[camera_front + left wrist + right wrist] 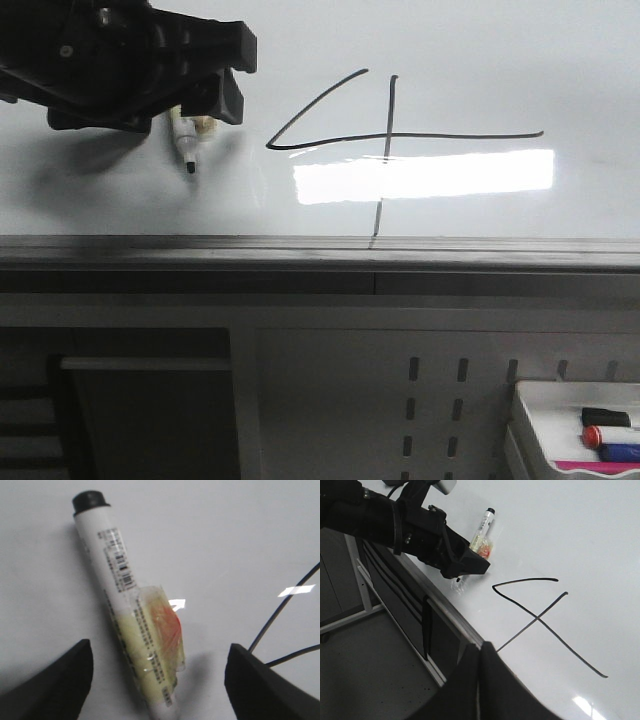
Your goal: Write number 4 on whiteboard
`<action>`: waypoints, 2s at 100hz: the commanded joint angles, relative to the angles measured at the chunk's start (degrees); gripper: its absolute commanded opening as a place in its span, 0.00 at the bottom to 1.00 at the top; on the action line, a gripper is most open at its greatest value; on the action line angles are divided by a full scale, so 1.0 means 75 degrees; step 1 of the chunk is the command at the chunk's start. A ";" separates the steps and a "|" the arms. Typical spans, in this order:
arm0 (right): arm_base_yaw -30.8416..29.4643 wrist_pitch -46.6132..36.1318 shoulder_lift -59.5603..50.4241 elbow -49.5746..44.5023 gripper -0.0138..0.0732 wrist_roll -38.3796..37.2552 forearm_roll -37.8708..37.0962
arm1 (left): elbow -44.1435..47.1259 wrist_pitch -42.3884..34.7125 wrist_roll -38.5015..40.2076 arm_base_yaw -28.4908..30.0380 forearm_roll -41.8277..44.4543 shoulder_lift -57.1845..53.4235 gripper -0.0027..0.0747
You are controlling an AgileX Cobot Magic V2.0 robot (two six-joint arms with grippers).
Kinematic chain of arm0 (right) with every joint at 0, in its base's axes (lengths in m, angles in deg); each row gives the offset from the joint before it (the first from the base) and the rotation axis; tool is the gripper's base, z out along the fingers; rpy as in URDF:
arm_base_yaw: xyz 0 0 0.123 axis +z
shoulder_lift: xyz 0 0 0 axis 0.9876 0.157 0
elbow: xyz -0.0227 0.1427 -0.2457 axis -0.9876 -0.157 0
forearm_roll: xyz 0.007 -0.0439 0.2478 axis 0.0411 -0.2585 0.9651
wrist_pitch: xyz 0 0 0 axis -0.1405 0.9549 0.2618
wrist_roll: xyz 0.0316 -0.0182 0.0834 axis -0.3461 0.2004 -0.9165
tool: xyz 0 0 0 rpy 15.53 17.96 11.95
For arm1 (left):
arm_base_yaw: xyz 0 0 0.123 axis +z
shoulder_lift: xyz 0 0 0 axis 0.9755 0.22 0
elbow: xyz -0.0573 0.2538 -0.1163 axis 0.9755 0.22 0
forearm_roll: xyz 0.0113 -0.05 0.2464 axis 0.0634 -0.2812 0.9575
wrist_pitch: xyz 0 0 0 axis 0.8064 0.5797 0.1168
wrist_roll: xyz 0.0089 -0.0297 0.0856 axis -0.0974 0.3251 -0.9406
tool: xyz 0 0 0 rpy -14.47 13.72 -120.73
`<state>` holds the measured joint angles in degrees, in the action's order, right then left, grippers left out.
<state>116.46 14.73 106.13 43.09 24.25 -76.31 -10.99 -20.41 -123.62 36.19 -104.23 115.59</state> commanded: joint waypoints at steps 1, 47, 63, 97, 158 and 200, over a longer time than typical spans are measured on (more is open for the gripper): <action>-0.0053 -0.0581 -0.0030 0.0207 0.09 0.0000 0.0100 | -0.0136 -0.0304 0.0061 0.0044 -0.0033 -0.0285 0.72; -0.0053 -0.0977 -0.0119 0.0207 0.09 0.0000 0.0100 | -0.0121 0.0001 -0.0459 0.0044 0.0308 -0.2489 0.58; -0.0053 -0.0889 -0.0977 -0.0157 0.09 0.0000 -0.0232 | 0.0381 0.0421 -0.1607 0.0044 0.0308 -0.4207 0.13; -0.0053 -0.1283 -0.4403 -0.2532 0.09 0.0000 -0.1108 | 0.3017 0.1268 -0.2263 0.0044 0.0295 -0.8567 0.01; -0.0053 -0.1218 -0.5352 -0.2995 0.08 0.0000 -0.1108 | 0.4189 0.1580 -0.2263 0.0044 0.0253 -1.0327 0.01; -0.0053 -0.1218 -0.5352 -0.2995 0.08 0.0000 -0.1108 | 0.4558 0.2589 -0.0307 0.1000 0.4826 -1.0653 0.01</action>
<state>116.37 10.18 66.66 19.42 24.12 -84.27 22.99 -4.07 -136.32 40.14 -83.32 35.97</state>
